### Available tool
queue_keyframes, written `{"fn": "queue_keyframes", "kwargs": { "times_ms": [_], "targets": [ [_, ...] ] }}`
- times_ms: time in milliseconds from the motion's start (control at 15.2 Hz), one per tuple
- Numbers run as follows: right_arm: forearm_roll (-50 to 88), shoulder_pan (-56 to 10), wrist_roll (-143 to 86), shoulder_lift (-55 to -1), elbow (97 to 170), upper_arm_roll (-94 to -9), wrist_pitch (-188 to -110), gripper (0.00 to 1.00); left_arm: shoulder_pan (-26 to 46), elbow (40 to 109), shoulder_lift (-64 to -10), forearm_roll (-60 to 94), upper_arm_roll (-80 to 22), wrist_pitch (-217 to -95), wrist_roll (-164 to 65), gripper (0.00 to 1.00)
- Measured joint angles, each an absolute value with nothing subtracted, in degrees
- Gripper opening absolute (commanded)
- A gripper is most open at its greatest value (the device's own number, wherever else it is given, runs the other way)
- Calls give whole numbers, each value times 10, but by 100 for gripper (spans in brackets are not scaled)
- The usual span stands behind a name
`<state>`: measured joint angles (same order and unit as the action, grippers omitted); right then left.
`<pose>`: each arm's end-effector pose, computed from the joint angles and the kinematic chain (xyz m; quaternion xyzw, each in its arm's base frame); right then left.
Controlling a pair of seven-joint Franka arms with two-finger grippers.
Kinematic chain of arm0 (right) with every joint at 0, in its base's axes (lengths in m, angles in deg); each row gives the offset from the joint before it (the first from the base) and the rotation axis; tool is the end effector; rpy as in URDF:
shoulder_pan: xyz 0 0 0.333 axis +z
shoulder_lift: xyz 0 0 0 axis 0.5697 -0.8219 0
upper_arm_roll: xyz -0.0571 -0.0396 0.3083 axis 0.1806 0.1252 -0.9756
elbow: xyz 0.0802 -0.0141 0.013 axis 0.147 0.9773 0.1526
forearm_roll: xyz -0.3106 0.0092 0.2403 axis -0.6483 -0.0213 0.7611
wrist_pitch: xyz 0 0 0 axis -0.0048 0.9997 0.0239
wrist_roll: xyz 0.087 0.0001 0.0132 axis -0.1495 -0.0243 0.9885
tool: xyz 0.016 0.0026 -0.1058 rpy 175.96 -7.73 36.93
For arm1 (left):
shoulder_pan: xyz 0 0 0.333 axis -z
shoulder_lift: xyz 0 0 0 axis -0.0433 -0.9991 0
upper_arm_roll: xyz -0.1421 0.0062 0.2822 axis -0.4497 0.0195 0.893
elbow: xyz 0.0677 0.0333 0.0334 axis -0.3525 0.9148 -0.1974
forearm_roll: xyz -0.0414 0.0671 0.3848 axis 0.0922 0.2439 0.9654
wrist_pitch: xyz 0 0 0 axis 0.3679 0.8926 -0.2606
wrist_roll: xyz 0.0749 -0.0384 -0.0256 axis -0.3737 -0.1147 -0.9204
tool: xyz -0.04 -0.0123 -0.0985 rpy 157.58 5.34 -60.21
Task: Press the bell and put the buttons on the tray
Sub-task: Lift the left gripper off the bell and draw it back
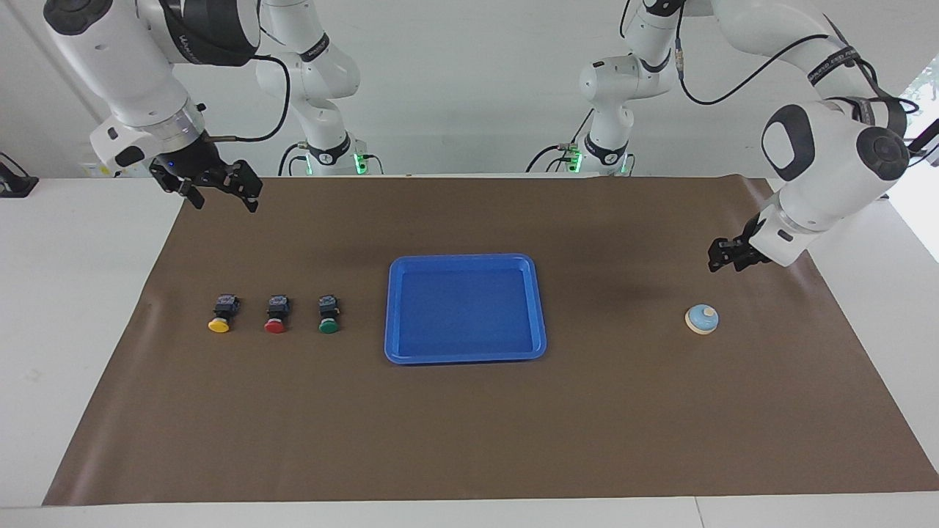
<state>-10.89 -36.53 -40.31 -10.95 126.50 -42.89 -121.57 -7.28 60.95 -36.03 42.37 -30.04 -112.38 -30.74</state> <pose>0.5405 -0.0264 0.5910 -0.9975 0.0588 0.0399 0.0052 0.5923 0.0103 0.4939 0.9957 -0.0251 -0.0886 0.0095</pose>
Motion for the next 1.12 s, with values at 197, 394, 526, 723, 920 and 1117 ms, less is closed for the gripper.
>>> {"fn": "queue_keyframes", "kwargs": {
  "times_ms": [197, 394, 526, 723, 920, 1117],
  "targets": [
    [-109, -365, -403, -109, 1265, -429, -1216, 100, -70, 609, -322, 424, -302, -1078, -311, 100],
    [-109, -365, -403, -109, 1265, -429, -1216, 100, -61, 610, -295, 424, -302, -1049, -311, 100],
    [-109, -365, -403, -109, 1265, -429, -1216, 100, -52, 612, -291, 424, -301, -1047, -313, 100],
    [-109, -365, -403, -109, 1265, -429, -1216, 100, -49, 613, -290, 424, -300, -1039, -316, 100],
    [-109, -368, -403, -109, 1265, -427, -1216, 100, -50, 613, -284, 424, -298, -1035, -324, 100],
    [-109, -373, -389, -109, 1265, -426, -1218, 100, -49, 612, -280, 424, -299, -1034, -333, 100]
  ]
}}
